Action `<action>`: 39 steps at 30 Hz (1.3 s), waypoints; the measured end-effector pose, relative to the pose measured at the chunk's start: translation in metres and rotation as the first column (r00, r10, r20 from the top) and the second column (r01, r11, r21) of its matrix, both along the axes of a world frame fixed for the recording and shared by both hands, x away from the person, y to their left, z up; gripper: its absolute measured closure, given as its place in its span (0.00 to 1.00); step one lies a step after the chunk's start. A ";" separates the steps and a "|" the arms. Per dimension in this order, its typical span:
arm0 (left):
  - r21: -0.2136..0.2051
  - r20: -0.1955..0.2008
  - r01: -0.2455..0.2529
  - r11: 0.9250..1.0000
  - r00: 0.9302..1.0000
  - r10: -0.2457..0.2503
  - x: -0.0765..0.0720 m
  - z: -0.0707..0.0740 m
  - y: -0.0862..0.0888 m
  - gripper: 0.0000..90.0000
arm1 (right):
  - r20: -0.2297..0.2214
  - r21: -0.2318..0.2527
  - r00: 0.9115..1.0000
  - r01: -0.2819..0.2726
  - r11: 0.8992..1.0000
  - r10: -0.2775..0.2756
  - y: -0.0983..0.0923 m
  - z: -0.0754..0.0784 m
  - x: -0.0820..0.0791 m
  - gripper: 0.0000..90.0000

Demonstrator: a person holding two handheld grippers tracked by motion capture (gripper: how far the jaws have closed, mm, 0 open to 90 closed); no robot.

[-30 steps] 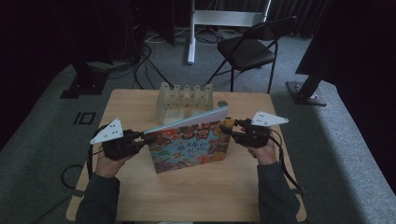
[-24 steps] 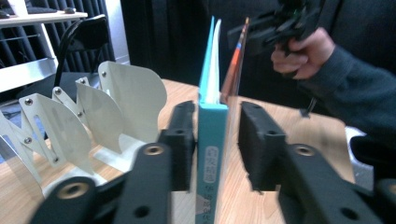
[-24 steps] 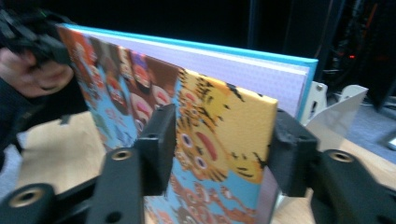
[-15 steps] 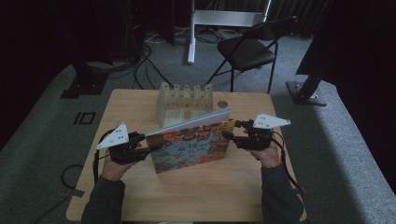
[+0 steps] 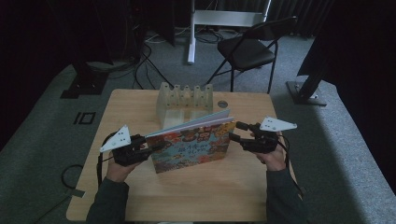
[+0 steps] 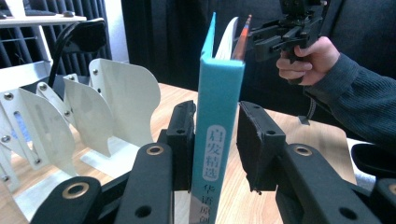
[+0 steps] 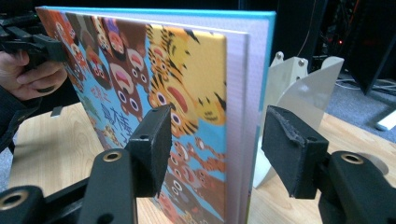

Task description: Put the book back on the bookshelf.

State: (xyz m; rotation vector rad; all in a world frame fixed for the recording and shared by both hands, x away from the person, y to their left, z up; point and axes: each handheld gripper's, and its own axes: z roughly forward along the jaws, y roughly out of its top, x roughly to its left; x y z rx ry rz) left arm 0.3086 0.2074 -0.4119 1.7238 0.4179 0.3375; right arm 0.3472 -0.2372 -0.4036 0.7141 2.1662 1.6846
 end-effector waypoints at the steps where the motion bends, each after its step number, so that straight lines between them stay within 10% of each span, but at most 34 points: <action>1: 0.000 -0.002 0.001 1.000 1.000 -0.001 0.000 -0.001 -0.001 0.75 | -0.003 0.001 1.000 0.002 1.000 -0.002 -0.001 -0.001 0.000 0.47; 39: 0.013 0.043 0.042 0.999 0.998 -0.043 -0.012 -0.020 -0.041 0.89 | -0.101 -0.046 0.988 0.112 0.993 -0.116 -0.039 -0.045 -0.005 0.47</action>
